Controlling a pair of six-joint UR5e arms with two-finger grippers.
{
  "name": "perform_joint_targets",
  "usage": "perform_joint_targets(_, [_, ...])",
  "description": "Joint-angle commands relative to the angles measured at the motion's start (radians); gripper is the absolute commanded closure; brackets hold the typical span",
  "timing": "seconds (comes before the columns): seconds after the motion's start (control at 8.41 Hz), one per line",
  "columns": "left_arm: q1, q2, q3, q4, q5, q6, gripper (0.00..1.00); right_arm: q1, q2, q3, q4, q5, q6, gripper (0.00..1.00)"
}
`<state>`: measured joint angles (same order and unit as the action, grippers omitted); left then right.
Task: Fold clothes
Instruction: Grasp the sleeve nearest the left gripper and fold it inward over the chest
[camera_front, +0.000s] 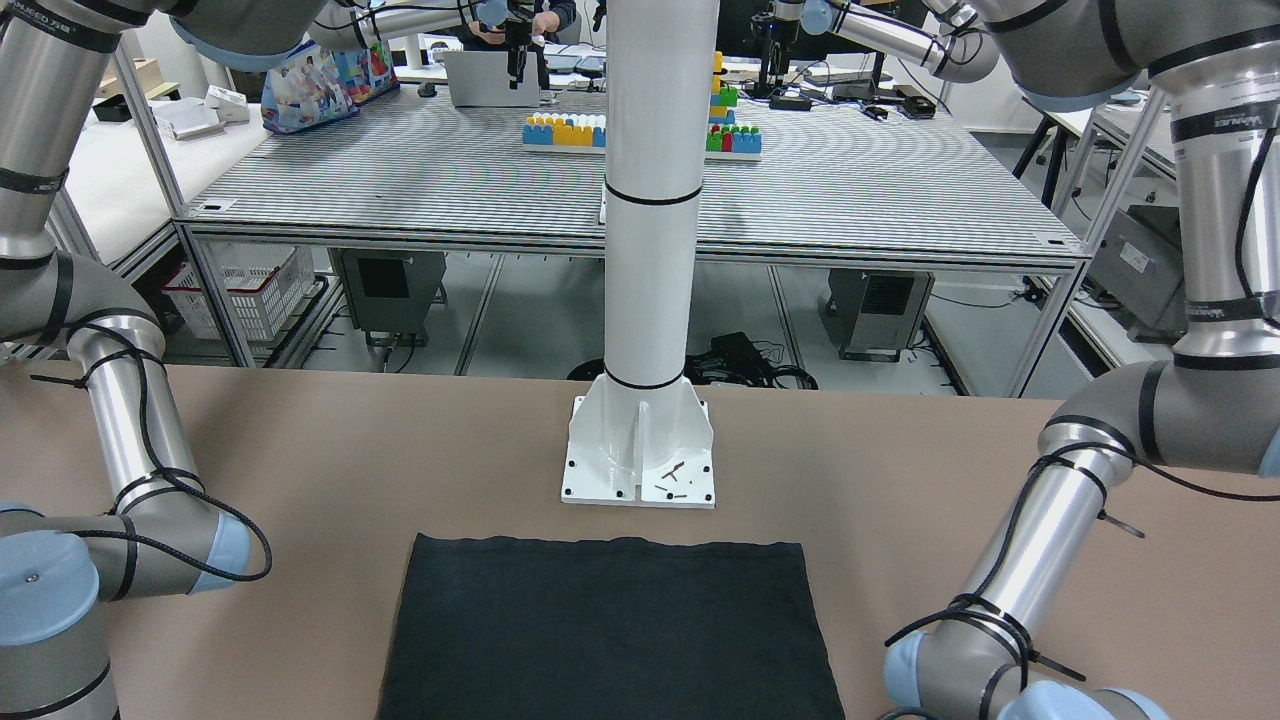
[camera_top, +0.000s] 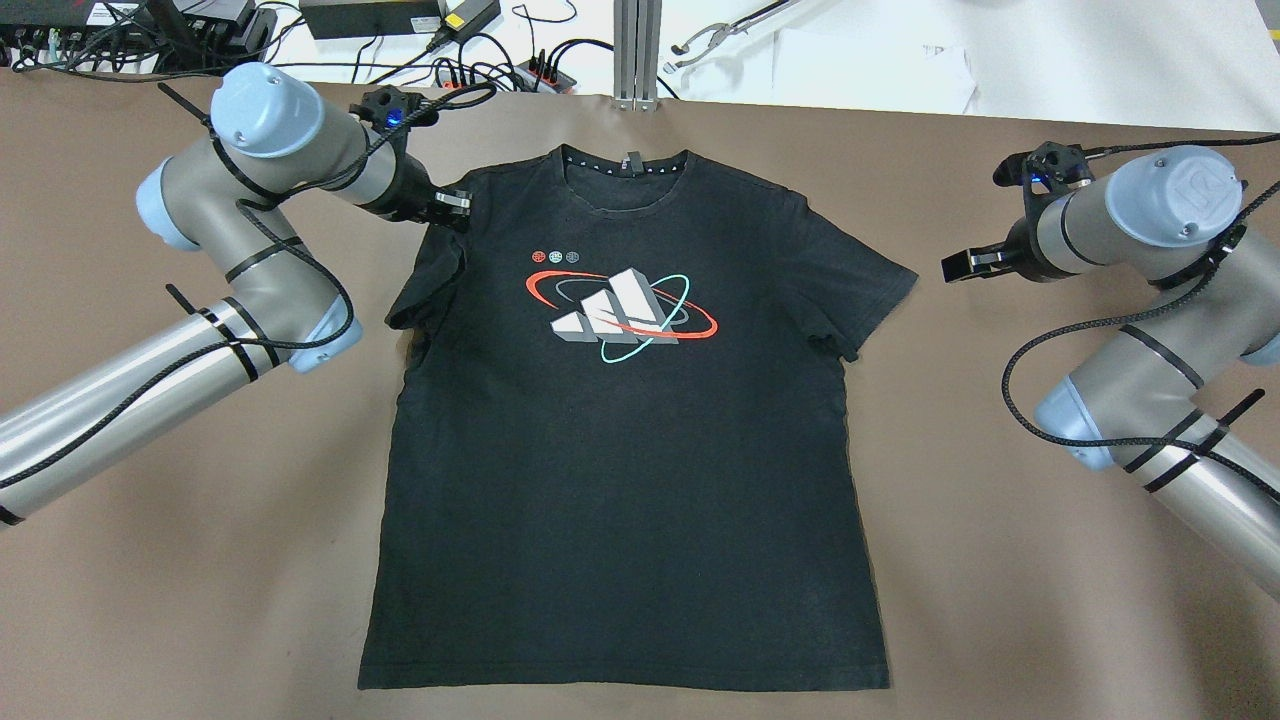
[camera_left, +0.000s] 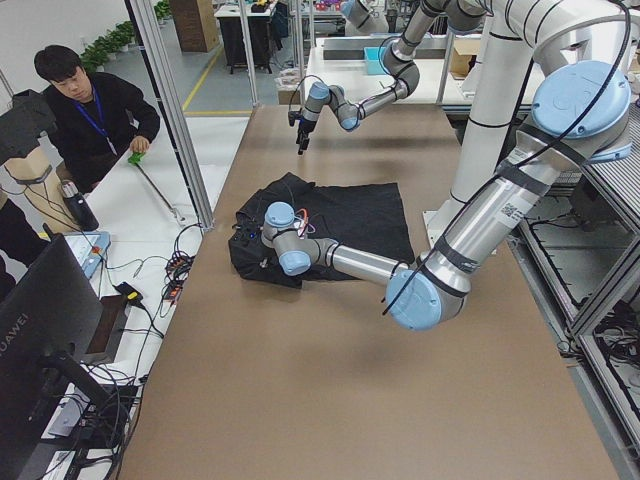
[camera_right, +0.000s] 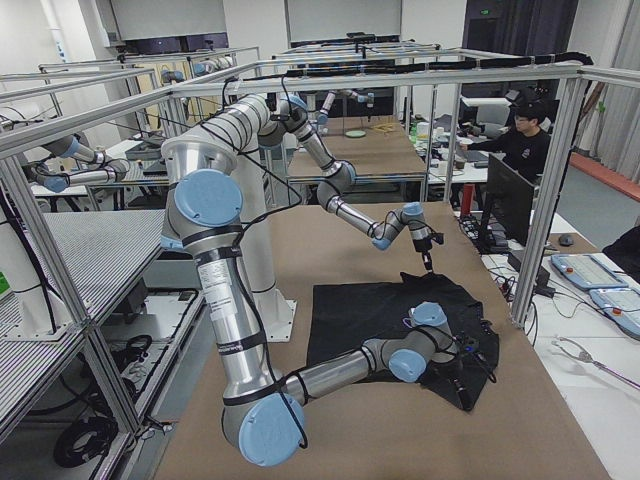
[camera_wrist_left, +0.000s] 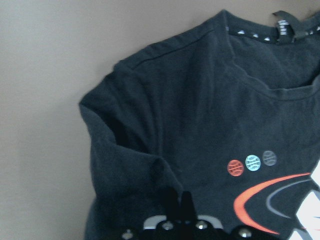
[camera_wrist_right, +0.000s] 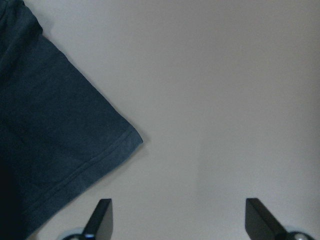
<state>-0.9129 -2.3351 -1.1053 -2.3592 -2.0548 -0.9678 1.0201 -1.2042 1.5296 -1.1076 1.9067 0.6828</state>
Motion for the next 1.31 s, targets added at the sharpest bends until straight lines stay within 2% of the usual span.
perform_joint_targets(0.0, [0.083, -0.079, 0.001, 0.049, 0.083, -0.089, 1.00, 0.000, -0.002, 0.000, -0.002, -0.001, 0.000, 0.06])
perform_joint_targets(0.59, [0.157, -0.108, 0.012, 0.057, 0.175, -0.137, 1.00, -0.002, -0.002, -0.002, -0.003, -0.001, -0.002, 0.06])
perform_joint_targets(1.07, [0.160, -0.124, 0.015, 0.055, 0.180, -0.163, 1.00, -0.009, -0.002, -0.002, -0.002, -0.001, 0.000, 0.06])
perform_joint_targets(1.19, [0.166, -0.121, 0.016, 0.051, 0.180, -0.152, 0.14, -0.011, -0.002, -0.002, -0.003, -0.001, 0.000, 0.06])
